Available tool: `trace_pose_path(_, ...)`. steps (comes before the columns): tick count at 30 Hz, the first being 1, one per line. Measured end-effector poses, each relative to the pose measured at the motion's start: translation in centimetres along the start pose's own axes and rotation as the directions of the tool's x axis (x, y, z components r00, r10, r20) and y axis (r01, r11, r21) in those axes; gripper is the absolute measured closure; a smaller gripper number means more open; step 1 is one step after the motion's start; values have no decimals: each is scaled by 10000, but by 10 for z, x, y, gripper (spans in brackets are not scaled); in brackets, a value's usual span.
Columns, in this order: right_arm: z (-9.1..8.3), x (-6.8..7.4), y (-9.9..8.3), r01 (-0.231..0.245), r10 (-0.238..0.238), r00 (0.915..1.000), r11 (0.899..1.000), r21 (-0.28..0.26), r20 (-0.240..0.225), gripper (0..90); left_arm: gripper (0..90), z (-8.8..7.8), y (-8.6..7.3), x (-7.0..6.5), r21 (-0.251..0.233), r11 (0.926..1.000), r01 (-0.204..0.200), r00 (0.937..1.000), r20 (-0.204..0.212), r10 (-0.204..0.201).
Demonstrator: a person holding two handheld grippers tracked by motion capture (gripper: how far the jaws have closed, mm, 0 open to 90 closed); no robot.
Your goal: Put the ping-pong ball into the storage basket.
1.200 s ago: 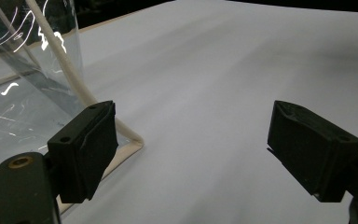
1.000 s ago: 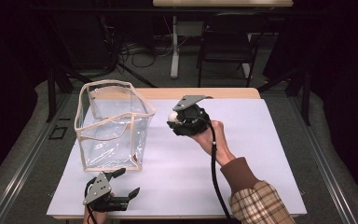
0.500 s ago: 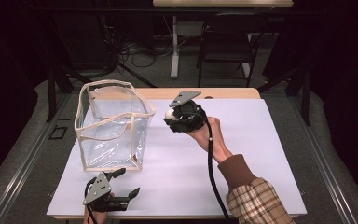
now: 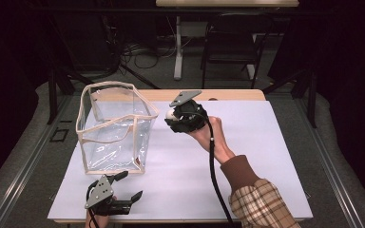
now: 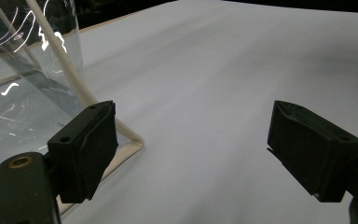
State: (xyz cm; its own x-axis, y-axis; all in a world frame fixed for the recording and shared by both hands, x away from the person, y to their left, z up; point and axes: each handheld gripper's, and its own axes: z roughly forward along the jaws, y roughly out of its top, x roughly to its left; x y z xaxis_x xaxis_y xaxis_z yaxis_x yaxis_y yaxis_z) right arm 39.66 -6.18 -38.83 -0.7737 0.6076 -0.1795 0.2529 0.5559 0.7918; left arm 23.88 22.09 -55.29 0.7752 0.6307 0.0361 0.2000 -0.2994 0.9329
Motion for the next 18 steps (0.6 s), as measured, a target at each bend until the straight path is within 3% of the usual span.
trace_pose_path(18, 1, 2, 13, 103, -104, 9999, 9999, -113, -56, 510, 161, -1, 0, 0, 15, 10000, -12, 10000, -19, 12)
